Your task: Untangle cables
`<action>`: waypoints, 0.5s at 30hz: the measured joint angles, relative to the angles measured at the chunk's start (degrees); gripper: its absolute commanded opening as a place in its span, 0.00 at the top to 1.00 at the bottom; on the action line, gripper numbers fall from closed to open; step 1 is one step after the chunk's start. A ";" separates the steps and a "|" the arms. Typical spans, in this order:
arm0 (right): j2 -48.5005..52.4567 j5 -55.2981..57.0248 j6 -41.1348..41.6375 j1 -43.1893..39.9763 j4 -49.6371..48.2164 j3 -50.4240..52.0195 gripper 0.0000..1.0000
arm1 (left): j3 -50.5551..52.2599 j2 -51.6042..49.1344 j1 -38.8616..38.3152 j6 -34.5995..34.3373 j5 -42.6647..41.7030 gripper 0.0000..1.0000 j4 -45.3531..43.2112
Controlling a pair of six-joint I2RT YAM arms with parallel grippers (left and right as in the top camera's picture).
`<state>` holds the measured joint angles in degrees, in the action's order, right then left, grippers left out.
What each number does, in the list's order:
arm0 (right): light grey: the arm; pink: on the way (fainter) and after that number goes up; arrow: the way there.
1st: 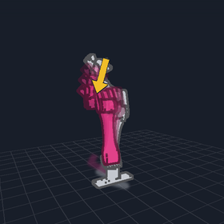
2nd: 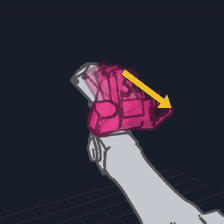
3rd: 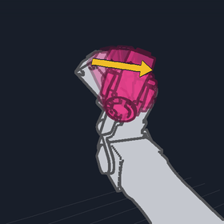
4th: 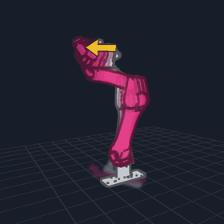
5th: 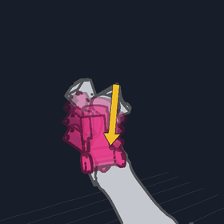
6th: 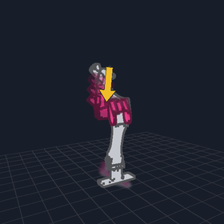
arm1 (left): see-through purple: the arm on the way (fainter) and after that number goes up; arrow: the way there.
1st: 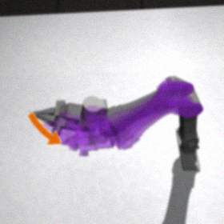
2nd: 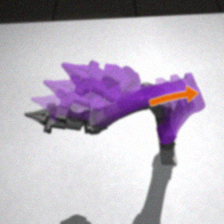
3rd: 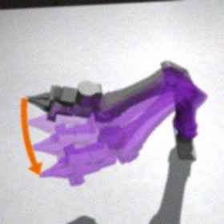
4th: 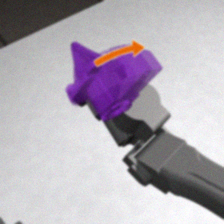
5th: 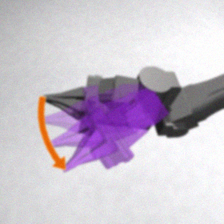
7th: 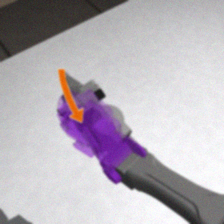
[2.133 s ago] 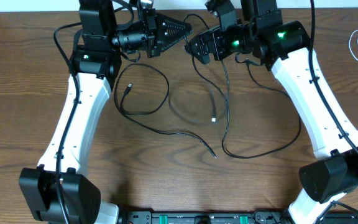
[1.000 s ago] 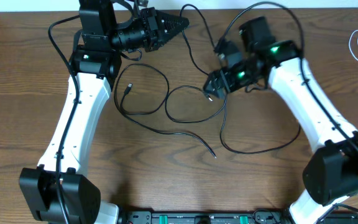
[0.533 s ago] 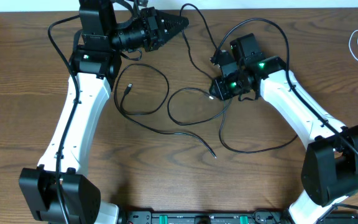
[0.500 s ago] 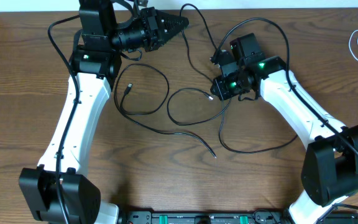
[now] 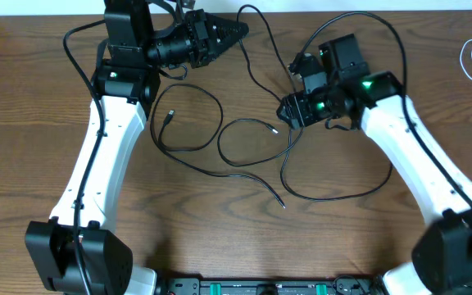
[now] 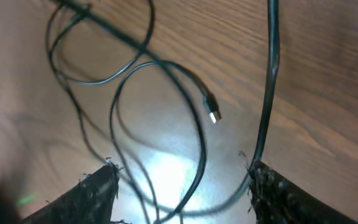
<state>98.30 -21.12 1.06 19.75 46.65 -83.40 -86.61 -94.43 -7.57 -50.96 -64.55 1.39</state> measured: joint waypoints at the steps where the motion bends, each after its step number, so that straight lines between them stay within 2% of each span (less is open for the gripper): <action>1: -2.14 0.00 0.00 0.04 1.46 -0.02 0.30 | 0.00 0.00 0.00 0.00 0.00 0.92 0.02; 5: -6.45 2.54 0.90 0.07 3.30 -0.13 0.09 | 0.00 0.00 0.00 0.00 0.00 0.92 0.02; 8: -8.33 7.30 2.38 0.09 4.46 -0.37 0.02 | 0.00 0.00 0.00 0.00 0.00 0.92 0.02; 12: -6.80 10.19 3.15 0.11 4.74 -0.50 0.02 | 0.00 0.00 0.00 0.00 0.00 0.93 0.02; 14: -4.15 10.45 3.32 0.28 4.15 -0.52 0.08 | 0.00 0.00 0.00 0.00 0.00 0.93 0.02; 15: -2.62 10.43 3.50 0.44 3.74 -0.52 0.15 | 0.00 0.00 0.00 0.02 0.02 0.92 0.00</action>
<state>95.68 -10.70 4.56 20.18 50.39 -83.92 -86.61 -94.43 -7.57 -50.94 -64.53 1.39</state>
